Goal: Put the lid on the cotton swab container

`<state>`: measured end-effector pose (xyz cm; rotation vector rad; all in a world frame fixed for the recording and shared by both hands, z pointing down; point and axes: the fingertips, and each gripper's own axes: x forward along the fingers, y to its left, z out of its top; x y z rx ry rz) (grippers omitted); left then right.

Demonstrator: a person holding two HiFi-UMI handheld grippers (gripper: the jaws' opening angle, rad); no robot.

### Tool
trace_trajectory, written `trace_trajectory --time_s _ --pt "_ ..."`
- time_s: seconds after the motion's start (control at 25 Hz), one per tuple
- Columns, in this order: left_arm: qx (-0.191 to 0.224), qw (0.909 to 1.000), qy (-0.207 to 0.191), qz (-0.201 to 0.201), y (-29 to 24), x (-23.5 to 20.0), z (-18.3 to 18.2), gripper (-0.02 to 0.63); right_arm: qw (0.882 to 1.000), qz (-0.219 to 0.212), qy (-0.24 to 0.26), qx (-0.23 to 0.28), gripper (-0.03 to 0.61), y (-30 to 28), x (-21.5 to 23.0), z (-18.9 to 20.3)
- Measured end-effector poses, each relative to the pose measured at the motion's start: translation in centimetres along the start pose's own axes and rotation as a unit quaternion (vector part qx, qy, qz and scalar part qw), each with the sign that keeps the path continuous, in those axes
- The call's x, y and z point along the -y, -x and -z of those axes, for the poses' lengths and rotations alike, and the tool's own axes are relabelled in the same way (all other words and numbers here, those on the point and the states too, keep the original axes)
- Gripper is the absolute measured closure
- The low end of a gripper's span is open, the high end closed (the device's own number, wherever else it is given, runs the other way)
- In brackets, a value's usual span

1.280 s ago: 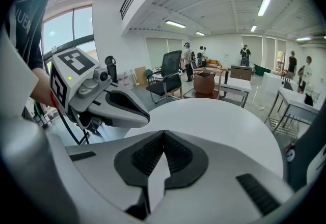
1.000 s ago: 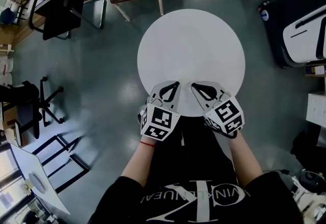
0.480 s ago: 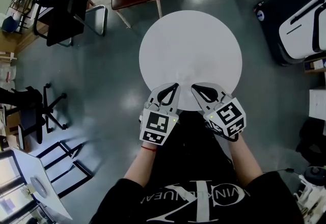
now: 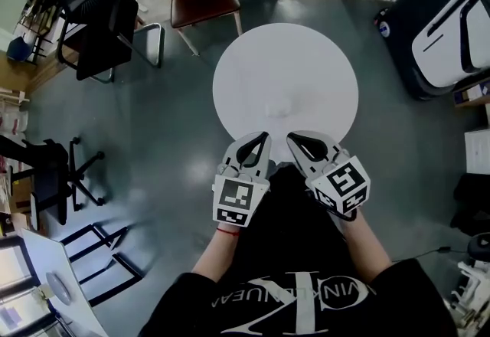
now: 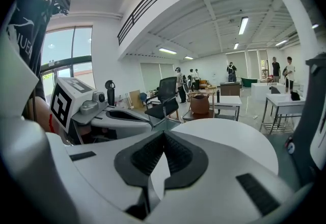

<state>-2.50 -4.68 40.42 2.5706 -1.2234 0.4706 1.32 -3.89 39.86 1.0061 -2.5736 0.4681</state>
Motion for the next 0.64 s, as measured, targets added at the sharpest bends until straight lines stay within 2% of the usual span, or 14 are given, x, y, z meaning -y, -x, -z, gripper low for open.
trace_trajectory --time_s 0.36,0.64 --pt "0.065 0.9977 -0.01 -0.015 2.6 0.8 -4.2 0.606 0.997 0.01 0.02 0.073 0.575 2.3 -2.0 -3.8" --pt "0.124 0.9903 -0.024 -0.056 5.0 0.5 -6.4 0.606 0.993 0.043 0.016 0.106 0.575 3.7 -2.1 -5.1"
